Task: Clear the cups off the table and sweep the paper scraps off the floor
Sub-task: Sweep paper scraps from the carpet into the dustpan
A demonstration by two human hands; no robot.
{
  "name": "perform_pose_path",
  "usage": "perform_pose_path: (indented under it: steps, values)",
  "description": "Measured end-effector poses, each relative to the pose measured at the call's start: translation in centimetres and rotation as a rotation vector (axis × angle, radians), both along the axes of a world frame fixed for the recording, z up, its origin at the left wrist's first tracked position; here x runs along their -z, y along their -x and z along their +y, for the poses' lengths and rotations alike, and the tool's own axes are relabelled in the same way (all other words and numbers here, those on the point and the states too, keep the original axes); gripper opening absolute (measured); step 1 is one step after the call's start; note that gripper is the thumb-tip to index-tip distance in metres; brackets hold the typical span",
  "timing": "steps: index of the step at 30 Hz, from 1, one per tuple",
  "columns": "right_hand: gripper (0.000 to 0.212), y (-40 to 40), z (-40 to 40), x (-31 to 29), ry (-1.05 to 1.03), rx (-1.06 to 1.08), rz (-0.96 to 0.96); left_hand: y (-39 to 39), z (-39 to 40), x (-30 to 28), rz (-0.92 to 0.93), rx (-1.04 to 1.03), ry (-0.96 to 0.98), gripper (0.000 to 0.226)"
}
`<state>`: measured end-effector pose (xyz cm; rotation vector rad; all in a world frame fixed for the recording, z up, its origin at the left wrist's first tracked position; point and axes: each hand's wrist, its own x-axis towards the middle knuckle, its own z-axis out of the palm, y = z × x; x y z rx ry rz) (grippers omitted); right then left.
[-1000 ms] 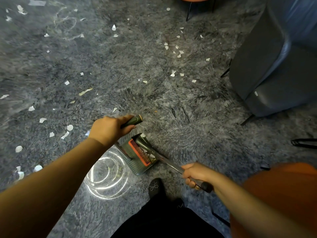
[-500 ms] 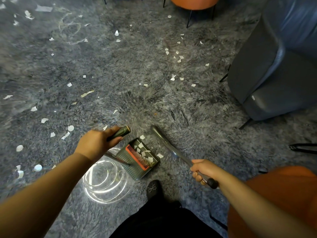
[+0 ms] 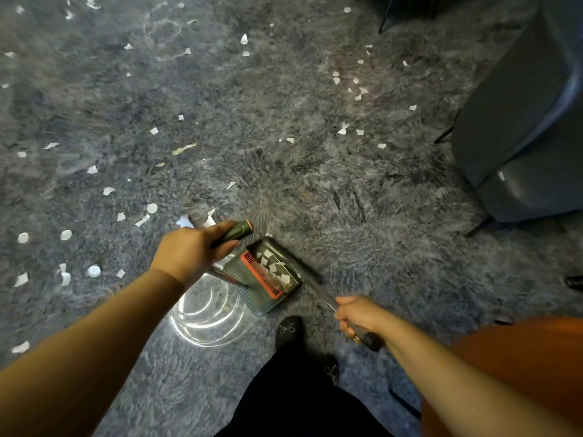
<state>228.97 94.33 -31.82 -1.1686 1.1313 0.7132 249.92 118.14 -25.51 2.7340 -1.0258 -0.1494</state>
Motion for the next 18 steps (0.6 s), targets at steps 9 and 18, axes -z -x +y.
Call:
perform_pose_path:
  steps: [9, 18]
  values:
    - [0.04, 1.6, 1.8, -2.1, -0.112, 0.108, -0.025, -1.7, 1.9, -0.5, 0.093, -0.055, -0.003, 0.046]
    - [0.032, -0.7, 3.8, -2.9, 0.017, 0.213, -0.07, -3.6, 6.9, -1.6, 0.174, -0.173, 0.077, 0.042]
